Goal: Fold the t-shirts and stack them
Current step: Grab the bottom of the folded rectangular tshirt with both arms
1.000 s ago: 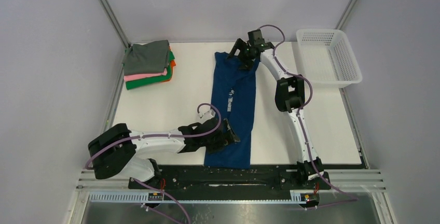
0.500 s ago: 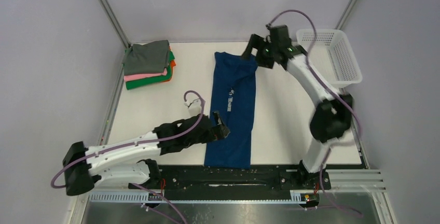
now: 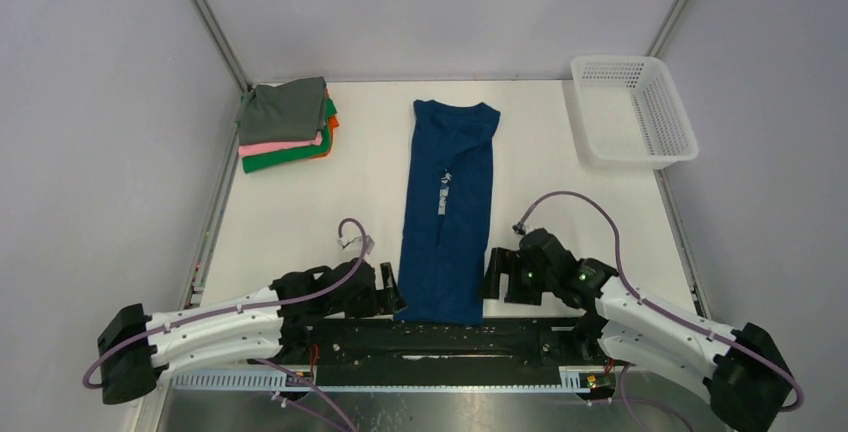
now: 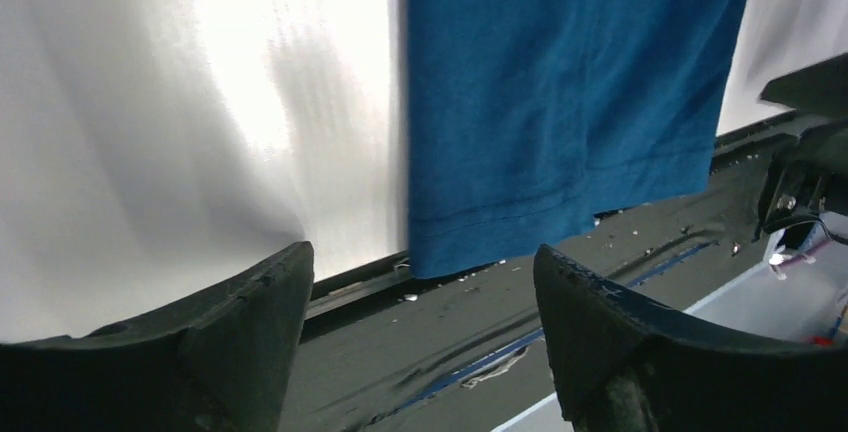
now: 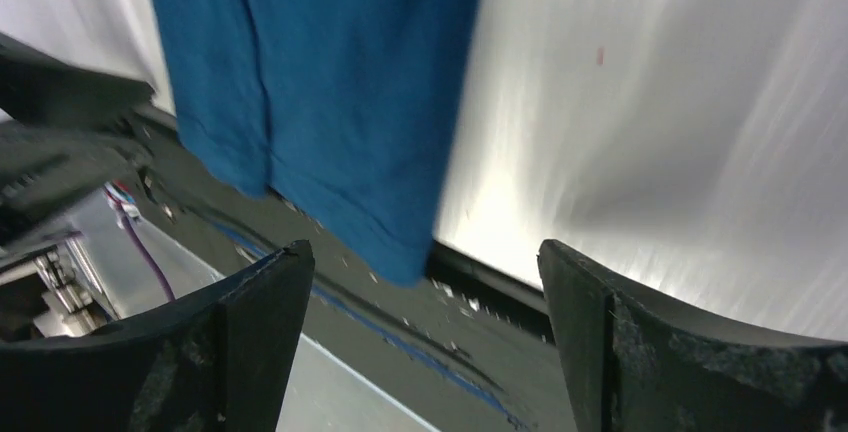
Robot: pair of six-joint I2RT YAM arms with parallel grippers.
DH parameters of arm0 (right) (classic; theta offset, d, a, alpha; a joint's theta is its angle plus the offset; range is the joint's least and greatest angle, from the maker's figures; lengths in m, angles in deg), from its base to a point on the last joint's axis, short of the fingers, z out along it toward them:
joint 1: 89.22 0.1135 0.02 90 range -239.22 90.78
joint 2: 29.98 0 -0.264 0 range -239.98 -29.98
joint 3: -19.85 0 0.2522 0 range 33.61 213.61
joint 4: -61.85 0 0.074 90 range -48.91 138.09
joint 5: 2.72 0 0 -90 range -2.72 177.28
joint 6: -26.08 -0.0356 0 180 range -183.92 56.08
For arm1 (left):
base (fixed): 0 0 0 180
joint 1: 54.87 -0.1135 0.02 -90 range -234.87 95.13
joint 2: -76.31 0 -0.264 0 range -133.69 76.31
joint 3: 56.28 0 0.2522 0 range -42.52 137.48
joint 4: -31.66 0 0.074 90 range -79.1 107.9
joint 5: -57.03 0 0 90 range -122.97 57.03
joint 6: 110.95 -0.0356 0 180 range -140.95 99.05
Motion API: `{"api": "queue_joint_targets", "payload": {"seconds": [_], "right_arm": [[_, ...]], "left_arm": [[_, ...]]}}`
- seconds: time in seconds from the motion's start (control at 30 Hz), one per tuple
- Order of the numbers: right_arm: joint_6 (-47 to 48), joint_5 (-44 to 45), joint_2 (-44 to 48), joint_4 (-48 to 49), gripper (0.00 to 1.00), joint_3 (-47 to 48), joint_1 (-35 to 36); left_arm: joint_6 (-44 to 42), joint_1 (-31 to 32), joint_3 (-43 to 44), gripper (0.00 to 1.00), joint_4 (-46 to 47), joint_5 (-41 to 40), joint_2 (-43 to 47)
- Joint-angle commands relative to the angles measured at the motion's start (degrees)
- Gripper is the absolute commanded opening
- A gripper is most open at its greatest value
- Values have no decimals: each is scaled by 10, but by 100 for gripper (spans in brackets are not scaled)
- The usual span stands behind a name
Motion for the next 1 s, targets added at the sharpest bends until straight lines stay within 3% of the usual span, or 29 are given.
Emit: {"api": "queue_joint_targets", "payload": {"seconds": [0.0,0.23,0.5,0.57,0.67,0.7,0.77,0.97], "right_arm": [[-126,42,78,16,89,-55,83],[-160,55,34,69,80,-81,126],[-173,69,-61,128,64,-70,154],[-179,66,-78,137,55,-69,160],[-184,62,-81,139,31,-71,165],[-185,61,-75,135,22,-72,166],[-185,60,-53,120,16,-74,168],[-187,43,38,79,11,-87,168]], "left_arm": [[-9,-1,-9,77,79,61,-45],[-8,-1,-10,50,92,71,-124],[5,-1,-16,38,101,44,-126],[4,-1,-15,27,100,45,-128],[1,-1,-15,3,99,52,-123],[-2,-1,-15,0,98,55,-119],[-11,-1,-15,0,99,62,-109],[-29,3,-13,0,97,99,-45]]}}
